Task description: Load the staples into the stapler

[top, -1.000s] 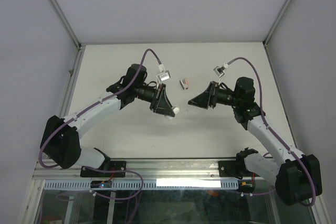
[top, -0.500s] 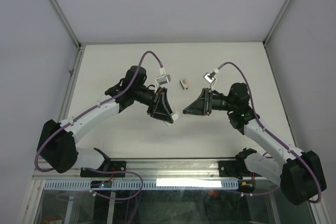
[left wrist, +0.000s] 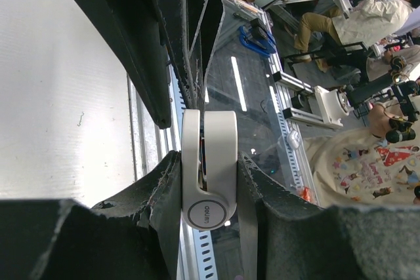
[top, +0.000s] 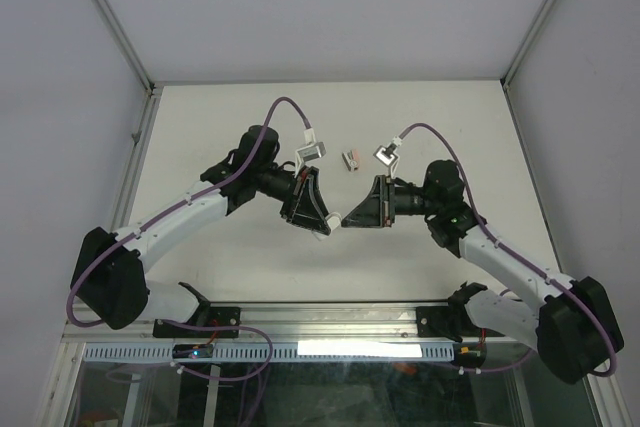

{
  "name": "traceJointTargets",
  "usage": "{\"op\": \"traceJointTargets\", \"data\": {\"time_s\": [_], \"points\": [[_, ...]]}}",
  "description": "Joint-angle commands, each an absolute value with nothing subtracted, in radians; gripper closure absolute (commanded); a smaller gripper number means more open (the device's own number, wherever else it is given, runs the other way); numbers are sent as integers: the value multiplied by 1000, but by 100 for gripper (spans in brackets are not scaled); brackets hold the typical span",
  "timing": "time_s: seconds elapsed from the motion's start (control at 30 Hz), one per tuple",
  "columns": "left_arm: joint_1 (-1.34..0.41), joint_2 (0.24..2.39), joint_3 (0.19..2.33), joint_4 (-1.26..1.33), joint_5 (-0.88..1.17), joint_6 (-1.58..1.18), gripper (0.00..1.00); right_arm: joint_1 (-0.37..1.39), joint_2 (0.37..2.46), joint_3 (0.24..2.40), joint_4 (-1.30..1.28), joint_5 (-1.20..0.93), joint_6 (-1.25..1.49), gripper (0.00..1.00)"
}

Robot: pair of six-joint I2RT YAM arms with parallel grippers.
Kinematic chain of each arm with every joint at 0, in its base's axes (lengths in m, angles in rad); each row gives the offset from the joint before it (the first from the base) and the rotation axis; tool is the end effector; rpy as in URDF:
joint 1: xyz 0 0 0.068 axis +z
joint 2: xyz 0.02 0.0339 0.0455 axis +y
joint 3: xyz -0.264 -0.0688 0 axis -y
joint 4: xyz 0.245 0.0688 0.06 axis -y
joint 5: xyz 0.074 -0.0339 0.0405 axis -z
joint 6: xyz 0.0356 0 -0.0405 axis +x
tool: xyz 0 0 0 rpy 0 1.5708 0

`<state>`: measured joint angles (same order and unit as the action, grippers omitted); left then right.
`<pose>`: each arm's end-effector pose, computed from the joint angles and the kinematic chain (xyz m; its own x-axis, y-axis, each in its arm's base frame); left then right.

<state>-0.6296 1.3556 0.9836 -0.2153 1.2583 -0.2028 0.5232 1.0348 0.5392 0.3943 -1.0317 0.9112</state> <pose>0.2099 -0.1948 0.2912 -0.6041 0.3635 -0.7092 0.7142 -0.1477 -0.6841 0.1762 0.1369 0.2674 -0.8408 -0.0167 -0.5411 -0.5412 0.0510 0.8394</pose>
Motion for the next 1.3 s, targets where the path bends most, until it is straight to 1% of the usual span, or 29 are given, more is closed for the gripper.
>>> {"op": "traceJointTargets", "data": {"time_s": [0.0, 0.57, 0.67, 0.77, 0.87, 0.9, 0.97, 1.03, 1.07, 1.13, 1.27], "points": [[-644, 1362, 984, -155, 1296, -209, 100, 539, 1047, 587, 431, -1019, 911, 74], [-658, 1405, 985, -152, 1309, -225, 100, 552, 1020, 563, 504, -963, 902, 75], [-661, 1411, 989, -154, 1311, -229, 100, 554, 1022, 560, 503, -960, 881, 80], [-662, 1417, 990, -155, 1312, -238, 100, 555, 1022, 561, 436, -922, 813, 84], [-668, 1420, 986, -155, 1290, -255, 100, 558, 1010, 557, 365, -868, 752, 91], [-671, 1422, 983, -153, 1257, -265, 100, 558, 1004, 552, 355, -853, 742, 94], [-672, 1424, 972, -153, 1159, -294, 100, 558, 987, 553, 307, -827, 704, 94], [-672, 1417, 949, -145, 1048, -324, 100, 558, 955, 570, 169, -736, 621, 89], [-671, 1408, 930, -129, 986, -344, 100, 556, 937, 575, 94, -657, 585, 87], [-672, 1399, 894, -100, 847, -394, 100, 556, 903, 577, -40, -467, 536, 85], [-676, 1469, 858, -98, 571, -451, 100, 554, 873, 572, -200, -161, 512, 82]]}}
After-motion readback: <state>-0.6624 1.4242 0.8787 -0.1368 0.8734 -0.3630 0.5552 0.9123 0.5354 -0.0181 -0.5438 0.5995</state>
